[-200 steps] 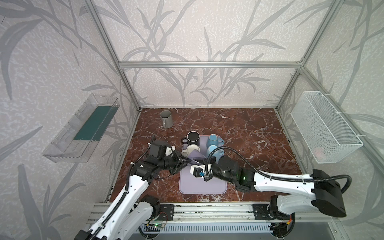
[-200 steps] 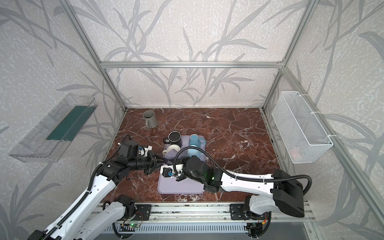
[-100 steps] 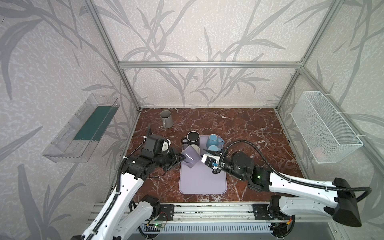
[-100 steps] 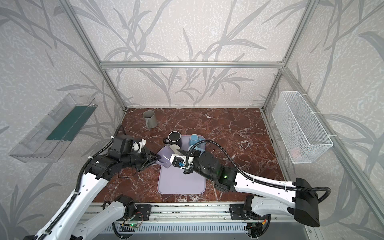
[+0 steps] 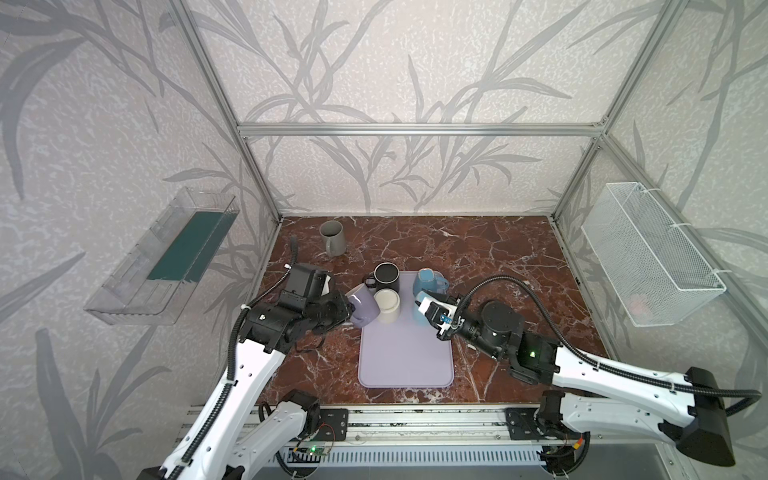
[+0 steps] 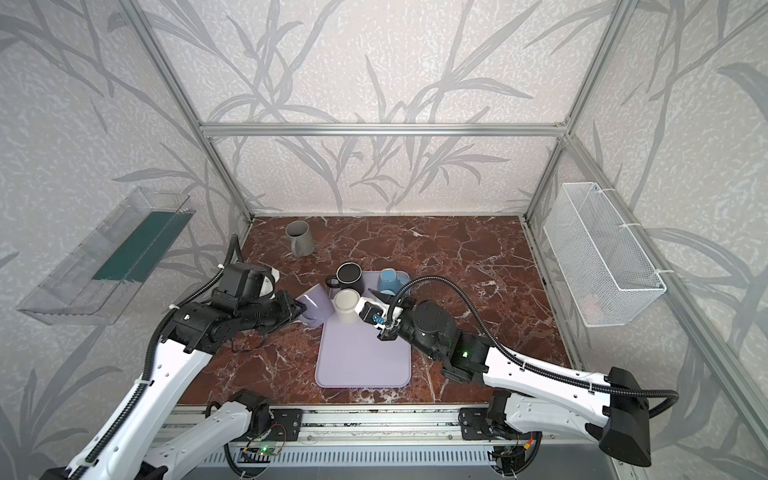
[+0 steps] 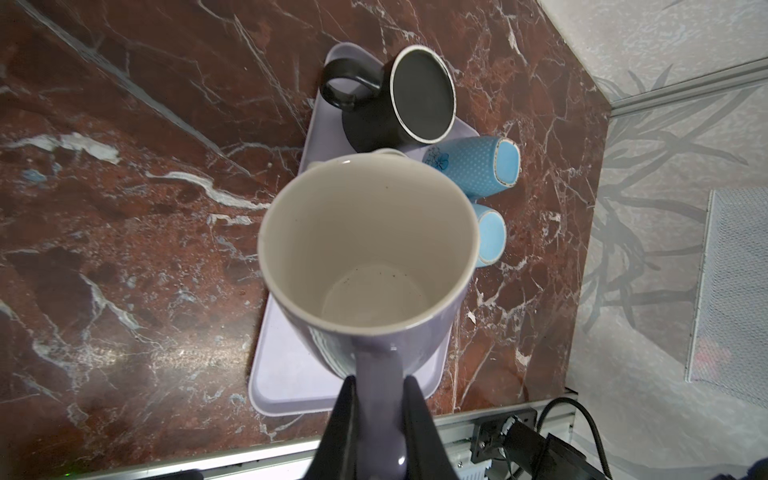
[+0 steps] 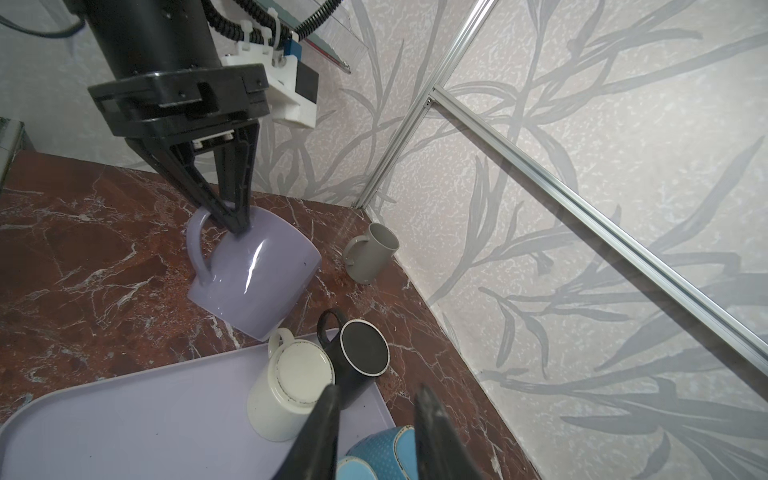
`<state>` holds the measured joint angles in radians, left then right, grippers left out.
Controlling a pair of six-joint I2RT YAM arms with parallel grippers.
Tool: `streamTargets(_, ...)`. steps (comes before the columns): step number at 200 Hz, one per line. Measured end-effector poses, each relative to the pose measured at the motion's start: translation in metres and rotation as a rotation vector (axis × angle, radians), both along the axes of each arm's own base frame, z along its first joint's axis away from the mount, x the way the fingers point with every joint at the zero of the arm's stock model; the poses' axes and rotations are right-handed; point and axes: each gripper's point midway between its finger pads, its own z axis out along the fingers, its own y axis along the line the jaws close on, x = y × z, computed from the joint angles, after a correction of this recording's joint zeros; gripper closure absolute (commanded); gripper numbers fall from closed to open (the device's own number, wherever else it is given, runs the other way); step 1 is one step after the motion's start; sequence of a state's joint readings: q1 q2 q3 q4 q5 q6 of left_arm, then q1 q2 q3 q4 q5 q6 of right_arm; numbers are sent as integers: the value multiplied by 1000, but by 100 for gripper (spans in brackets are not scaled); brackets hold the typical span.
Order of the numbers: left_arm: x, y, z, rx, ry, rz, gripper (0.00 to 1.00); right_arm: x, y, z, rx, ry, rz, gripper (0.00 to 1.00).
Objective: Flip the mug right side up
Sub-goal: 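Release the handle with the right gripper while the left gripper holds the mug, then carry the lavender mug with the left gripper beyond the tray beside the grey mug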
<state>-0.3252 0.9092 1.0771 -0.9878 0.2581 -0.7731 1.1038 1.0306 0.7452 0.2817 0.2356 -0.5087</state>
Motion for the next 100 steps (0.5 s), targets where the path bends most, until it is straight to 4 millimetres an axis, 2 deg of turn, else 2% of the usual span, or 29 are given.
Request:
streamTargets(59, 14, 26, -7, 178, -44, 39, 100, 1, -11, 4, 12, 0, -23, 68)
streamTargets(100, 28, 42, -5, 287, -100, 72, 100, 1, -14, 5, 17, 3, -27, 68)
